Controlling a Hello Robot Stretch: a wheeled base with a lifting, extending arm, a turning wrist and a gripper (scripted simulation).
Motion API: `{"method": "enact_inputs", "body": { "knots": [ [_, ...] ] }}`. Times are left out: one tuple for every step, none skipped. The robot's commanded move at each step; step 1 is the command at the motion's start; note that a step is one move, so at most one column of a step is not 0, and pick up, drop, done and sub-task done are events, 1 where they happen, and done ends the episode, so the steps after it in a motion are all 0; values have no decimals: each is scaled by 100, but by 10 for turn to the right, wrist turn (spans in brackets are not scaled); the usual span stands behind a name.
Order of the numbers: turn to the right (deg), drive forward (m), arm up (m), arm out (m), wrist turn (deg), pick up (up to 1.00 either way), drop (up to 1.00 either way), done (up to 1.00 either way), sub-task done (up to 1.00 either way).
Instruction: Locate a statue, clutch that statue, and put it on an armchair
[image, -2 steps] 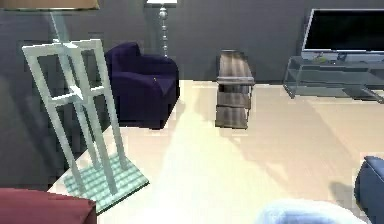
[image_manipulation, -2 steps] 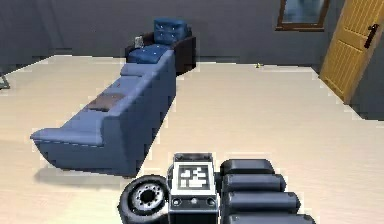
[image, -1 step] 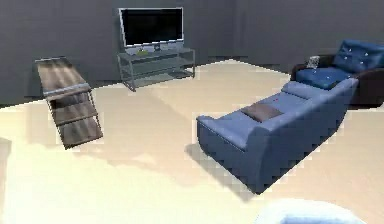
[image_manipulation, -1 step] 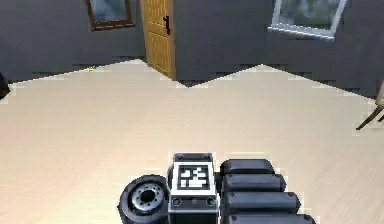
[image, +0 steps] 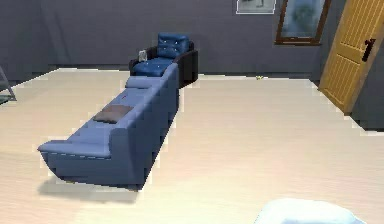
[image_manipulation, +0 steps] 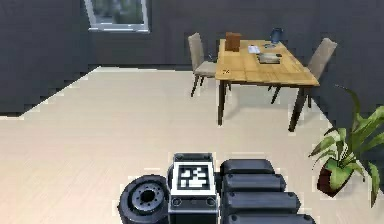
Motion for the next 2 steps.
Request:
{"method": "enact_inputs", "body": {
  "knots": [
    [270,0,0,0,0,0,0,0,0],
    [-450,0,0,0,0,0,0,0,0]
  ]
}}
